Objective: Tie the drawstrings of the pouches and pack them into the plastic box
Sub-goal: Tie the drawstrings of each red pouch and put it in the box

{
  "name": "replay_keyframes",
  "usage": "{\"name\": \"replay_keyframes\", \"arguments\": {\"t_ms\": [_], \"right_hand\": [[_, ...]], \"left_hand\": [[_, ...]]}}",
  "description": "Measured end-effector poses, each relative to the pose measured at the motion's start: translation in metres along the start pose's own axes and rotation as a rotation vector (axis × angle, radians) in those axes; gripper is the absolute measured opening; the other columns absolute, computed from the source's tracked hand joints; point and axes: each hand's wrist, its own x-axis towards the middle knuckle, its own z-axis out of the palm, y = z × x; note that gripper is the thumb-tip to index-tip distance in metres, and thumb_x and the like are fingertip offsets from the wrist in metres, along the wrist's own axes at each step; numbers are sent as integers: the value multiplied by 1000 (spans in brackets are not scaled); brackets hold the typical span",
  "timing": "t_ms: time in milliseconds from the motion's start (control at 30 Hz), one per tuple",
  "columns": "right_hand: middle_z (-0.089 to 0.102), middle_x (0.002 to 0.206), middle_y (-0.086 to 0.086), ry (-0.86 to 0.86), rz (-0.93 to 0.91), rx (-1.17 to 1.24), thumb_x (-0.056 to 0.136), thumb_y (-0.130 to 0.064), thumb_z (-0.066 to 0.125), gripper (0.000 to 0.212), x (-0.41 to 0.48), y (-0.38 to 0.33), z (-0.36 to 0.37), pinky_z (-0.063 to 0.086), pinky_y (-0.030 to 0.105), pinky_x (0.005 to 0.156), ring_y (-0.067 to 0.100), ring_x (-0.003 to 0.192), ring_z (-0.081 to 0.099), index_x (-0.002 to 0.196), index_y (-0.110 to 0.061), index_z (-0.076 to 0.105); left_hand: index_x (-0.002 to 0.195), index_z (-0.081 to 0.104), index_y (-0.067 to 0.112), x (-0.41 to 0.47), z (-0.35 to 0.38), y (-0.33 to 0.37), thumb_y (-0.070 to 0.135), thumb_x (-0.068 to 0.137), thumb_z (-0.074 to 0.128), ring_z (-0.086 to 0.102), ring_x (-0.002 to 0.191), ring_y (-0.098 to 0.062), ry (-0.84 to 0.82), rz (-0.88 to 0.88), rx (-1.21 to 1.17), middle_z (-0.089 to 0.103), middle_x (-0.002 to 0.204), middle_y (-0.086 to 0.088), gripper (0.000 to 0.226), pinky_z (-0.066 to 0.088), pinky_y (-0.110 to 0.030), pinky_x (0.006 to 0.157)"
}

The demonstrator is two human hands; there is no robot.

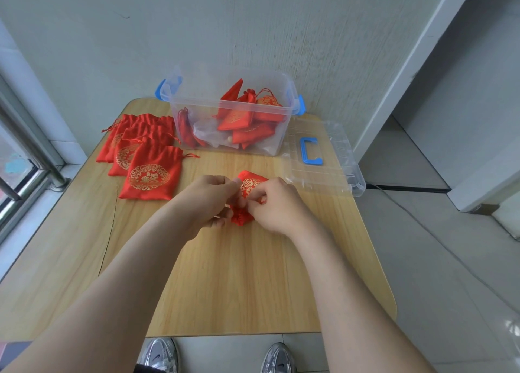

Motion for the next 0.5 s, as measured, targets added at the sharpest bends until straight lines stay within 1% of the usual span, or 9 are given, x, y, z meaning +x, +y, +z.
{"name": "replay_keyframes", "arguments": {"t_ms": [67,133,200,267,333,400,433,467,500], "right_hand": [[75,92,3,19,18,112,102,-28,59,26,2,0,0,56,32,70,21,87,70,86,-24,80],[78,91,-1,-24,40,256,103,-31,59,28,3,-1,-2,57,36,81,19,91,71,86,-22,80],[80,89,-2,-84,37,357,100,-31,65,26,3,-2,-2,56,36,90,16,92,73,84,-20,81],[80,88,-1,-63,33,396,98,-32,72,22,3,-2,-1,57,38,95,19,95,75,83,-20,82],[81,86,-2,-8,45,421,93,-34,79,17,4,-1,-1,60,40,91,20,96,76,80,-22,83],[80,83,-5,32,98,454,86,-30,86,13,4,-1,-2,58,29,79,15,92,75,76,-23,83],[80,83,-6,43,129,466,83,-27,88,10,4,-2,-3,56,26,76,13,92,75,75,-22,83],[80,83,-5,47,152,470,79,-24,87,7,4,-2,-4,56,26,76,14,92,75,75,-20,83],[81,83,-4,41,166,470,76,-24,85,6,4,-2,-4,59,29,80,15,94,75,75,-18,83]], "left_hand": [[91,63,12,1,0,-1,36,111,52,52,61,-17,-8,6,39,72,85,-4,33,43,-27,51],[93,64,12,1,1,-1,34,112,49,50,60,-17,-16,14,65,70,87,-5,33,42,-29,53],[98,64,11,0,3,0,32,113,46,49,60,-18,-19,40,77,68,88,-6,32,42,-30,54],[101,63,9,0,4,1,31,113,46,49,58,-17,-12,71,88,66,87,-7,31,43,-31,54],[100,62,9,0,5,3,28,113,46,50,56,-16,-5,90,115,65,85,-7,29,43,-30,53],[99,62,7,0,5,5,23,111,47,50,56,-17,1,78,126,66,85,-9,25,43,-31,53],[99,62,6,0,4,5,20,110,48,51,56,-18,-1,67,121,67,85,-10,23,43,-31,53],[99,62,5,0,4,5,19,109,49,52,56,-18,-7,61,116,68,84,-11,21,44,-31,53],[98,63,5,0,3,5,18,109,51,52,56,-18,-14,62,114,69,84,-11,21,45,-31,53]]}}
